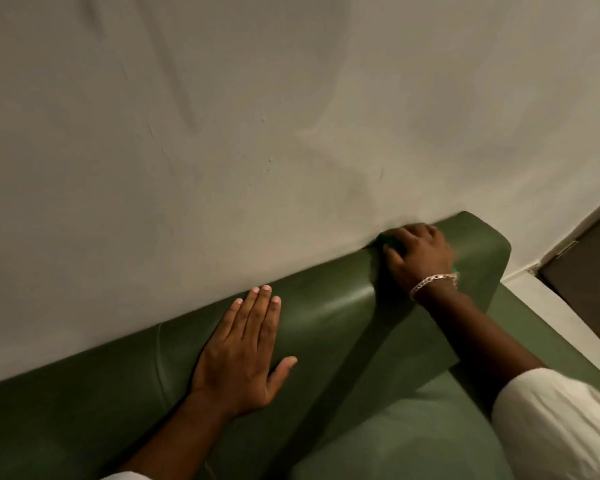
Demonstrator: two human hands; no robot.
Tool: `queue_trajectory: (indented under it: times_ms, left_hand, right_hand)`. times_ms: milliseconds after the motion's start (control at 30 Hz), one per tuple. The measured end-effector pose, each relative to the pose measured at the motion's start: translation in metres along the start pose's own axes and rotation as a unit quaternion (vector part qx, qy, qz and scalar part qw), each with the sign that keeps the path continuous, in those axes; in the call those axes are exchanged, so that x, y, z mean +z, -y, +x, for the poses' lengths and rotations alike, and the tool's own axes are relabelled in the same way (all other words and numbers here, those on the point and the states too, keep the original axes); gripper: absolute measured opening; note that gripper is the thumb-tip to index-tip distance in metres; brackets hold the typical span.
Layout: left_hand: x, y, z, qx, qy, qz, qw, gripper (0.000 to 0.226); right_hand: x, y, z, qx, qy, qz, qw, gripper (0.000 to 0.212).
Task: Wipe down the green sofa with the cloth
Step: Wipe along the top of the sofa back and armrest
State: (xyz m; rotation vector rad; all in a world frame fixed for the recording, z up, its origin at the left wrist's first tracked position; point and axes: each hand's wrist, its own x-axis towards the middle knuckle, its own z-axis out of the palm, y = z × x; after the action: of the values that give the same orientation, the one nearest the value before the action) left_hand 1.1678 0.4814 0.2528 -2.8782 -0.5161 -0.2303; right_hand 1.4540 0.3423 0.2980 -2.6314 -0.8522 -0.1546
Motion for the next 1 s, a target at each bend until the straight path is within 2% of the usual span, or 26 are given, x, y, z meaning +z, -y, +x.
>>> queue_trajectory:
  times_ms: [67, 133, 233, 333, 533, 600, 667, 733, 833, 900, 933, 1000]
  left_hand:
    - [0.001, -0.002, 0.000, 0.003, -0.008, 0.001, 1.000, 0.086]
    - [0.001, -0.004, 0.000, 0.006, 0.003, 0.003, 1.000, 0.085]
    - [0.000, -0.003, 0.001, 0.011, -0.007, -0.011, 1.000, 0.085]
    - [-0.014, -0.006, 0.001, 0.001, 0.027, -0.023, 0.999, 0.084]
    - [-0.030, -0.012, 0.009, -0.032, 0.055, -0.035, 0.997, 0.086]
    - [-0.027, -0.013, 0.009, -0.037, 0.060, -0.035, 0.997, 0.088]
    - [-0.024, -0.013, 0.009, -0.037, 0.061, -0.043, 0.997, 0.087]
    - [-0.024, -0.018, 0.017, -0.030, 0.053, -0.065, 0.996, 0.087]
    - [-0.029, -0.044, 0.057, 0.064, 0.050, -0.081, 0.993, 0.086]
    - [-0.035, -0.072, 0.096, 0.130, 0.046, -0.081, 0.987, 0.086]
    - [-0.037, -0.089, 0.115, 0.155, 0.039, -0.078, 0.984, 0.086]
    - [-0.037, -0.119, 0.150, 0.200, 0.027, -0.057, 0.978, 0.086]
  right_hand:
    - [0.009, 0.036, -0.025, -0.046, -0.001, 0.012, 0.999, 0.036]
    - [0.014, 0.068, -0.051, -0.150, 0.024, 0.021, 0.988, 0.040]
    - [0.015, 0.074, -0.056, -0.260, 0.047, 0.007, 0.964, 0.044]
    - [0.001, 0.032, -0.024, -0.269, 0.081, -0.016, 0.960, 0.047]
    - [-0.017, -0.080, 0.042, -0.069, 0.068, -0.044, 0.994, 0.037]
    - [-0.018, -0.103, 0.058, 0.016, 0.036, -0.026, 0.999, 0.037]
    - [-0.014, -0.109, 0.060, 0.121, -0.023, 0.044, 0.991, 0.037]
    - [-0.006, -0.101, 0.051, 0.223, -0.107, 0.137, 0.959, 0.037]
    - [0.007, -0.088, 0.021, 0.335, -0.208, 0.268, 0.879, 0.042]
    - [0.018, -0.086, 0.000, 0.375, -0.239, 0.347, 0.825, 0.045]
    - [0.024, -0.089, -0.008, 0.380, -0.247, 0.373, 0.810, 0.046]
    - [0.036, -0.101, -0.014, 0.365, -0.255, 0.394, 0.804, 0.047]
